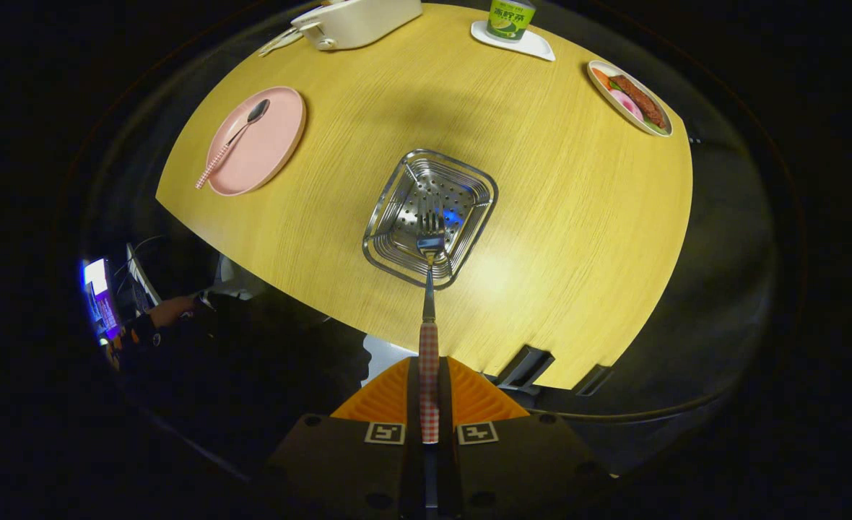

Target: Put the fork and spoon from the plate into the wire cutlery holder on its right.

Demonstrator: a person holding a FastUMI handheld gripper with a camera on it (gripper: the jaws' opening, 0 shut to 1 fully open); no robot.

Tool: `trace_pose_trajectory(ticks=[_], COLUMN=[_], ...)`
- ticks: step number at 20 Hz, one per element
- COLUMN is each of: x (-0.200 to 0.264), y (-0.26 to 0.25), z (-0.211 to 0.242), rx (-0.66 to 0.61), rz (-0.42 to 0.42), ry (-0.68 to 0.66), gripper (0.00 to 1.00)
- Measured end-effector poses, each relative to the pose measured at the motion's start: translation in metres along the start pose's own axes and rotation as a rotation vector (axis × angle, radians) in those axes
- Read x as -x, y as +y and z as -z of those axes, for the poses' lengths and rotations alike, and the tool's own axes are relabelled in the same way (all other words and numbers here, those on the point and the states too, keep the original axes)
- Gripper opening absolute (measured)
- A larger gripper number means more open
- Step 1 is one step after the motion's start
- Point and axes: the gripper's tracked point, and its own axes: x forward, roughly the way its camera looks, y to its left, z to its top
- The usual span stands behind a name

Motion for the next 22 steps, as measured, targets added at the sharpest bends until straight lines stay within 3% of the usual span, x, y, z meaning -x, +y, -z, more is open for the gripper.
trace_pose_trajectory(ticks=[5, 11, 15, 22], x=[-0.007, -0.012, -0.015, -0.001], y=[-0.007, -0.006, -0.003, -0.006], z=[-0.011, -0.023, -0.033, -0.045], rx=[0.024, 0.026, 0.012, -0.025], rz=[0.024, 0.026, 0.008, -0.027], ry=[0.137, 0.192, 0.168, 0.014], gripper=[0.11, 0.12, 0.15, 0.34])
